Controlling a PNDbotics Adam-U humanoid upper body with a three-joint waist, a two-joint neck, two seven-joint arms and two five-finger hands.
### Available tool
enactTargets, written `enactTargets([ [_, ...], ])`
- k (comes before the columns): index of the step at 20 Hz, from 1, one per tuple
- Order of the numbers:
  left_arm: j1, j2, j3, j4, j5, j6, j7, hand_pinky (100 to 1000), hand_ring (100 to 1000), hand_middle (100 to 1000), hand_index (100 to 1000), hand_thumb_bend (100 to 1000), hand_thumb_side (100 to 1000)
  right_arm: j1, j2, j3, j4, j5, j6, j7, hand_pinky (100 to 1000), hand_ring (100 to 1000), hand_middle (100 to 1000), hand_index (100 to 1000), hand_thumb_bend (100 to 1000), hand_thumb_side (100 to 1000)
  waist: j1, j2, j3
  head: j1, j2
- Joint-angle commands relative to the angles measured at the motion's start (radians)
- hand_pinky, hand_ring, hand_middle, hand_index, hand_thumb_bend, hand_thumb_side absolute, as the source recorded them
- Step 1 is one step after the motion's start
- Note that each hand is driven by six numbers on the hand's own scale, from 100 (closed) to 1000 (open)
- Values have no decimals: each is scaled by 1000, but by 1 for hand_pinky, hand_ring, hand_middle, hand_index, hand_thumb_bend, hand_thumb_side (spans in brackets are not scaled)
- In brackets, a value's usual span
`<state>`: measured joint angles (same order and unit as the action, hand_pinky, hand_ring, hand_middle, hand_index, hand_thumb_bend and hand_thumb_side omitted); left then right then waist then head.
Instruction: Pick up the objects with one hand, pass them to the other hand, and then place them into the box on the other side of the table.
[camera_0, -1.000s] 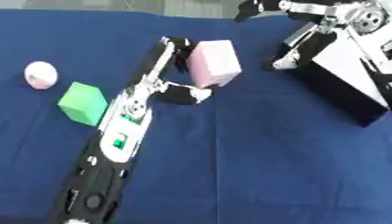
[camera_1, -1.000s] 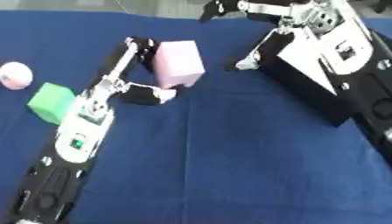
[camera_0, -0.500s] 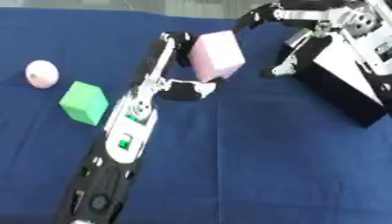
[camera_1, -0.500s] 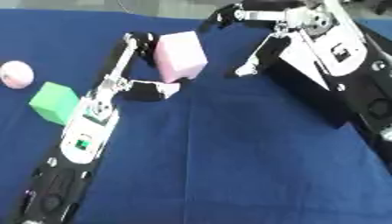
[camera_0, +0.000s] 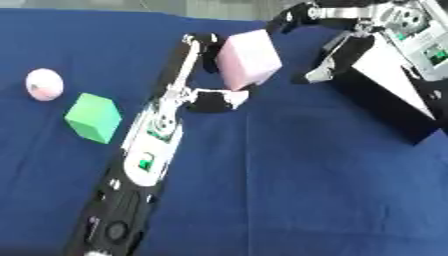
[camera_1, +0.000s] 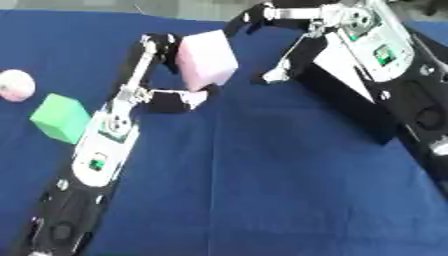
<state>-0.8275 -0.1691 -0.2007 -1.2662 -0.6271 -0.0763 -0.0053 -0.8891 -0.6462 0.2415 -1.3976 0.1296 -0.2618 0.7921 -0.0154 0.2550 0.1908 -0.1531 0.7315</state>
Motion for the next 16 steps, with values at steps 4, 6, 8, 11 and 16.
enactTargets([
  [4, -19, -11, -2, -5, -9, -7, -1, 490, 433, 392, 460, 100, 100, -23, -30, -14, -56, -59, 39, -25, 930, 1000, 866, 937, 396, 146, -8, -16, -3, 1, 5],
  [6, -19, -13, -3, -5, -8, -6, -3, 490, 433, 392, 459, 100, 100, -22, -31, -12, -69, -68, 43, -22, 930, 1000, 867, 937, 398, 144, -8, -14, -4, -1, 5],
  [8, -19, -15, -3, -6, -5, -6, -4, 489, 433, 392, 459, 100, 100, -21, -32, -10, -81, -74, 42, -17, 932, 1000, 869, 938, 403, 151, -8, -14, -4, -1, 4],
  [11, -21, -19, -5, -8, 3, -5, -5, 489, 433, 392, 459, 100, 100, -22, -31, -6, -85, -75, 36, -4, 932, 1000, 869, 937, 405, 162, -8, -12, -5, -2, 3],
  [16, -22, -21, -1, -7, 9, -2, -4, 488, 432, 391, 459, 100, 100, -22, -29, 1, -89, -78, 24, 21, 933, 1000, 869, 934, 405, 179, -9, -11, -6, 6, -8],
])
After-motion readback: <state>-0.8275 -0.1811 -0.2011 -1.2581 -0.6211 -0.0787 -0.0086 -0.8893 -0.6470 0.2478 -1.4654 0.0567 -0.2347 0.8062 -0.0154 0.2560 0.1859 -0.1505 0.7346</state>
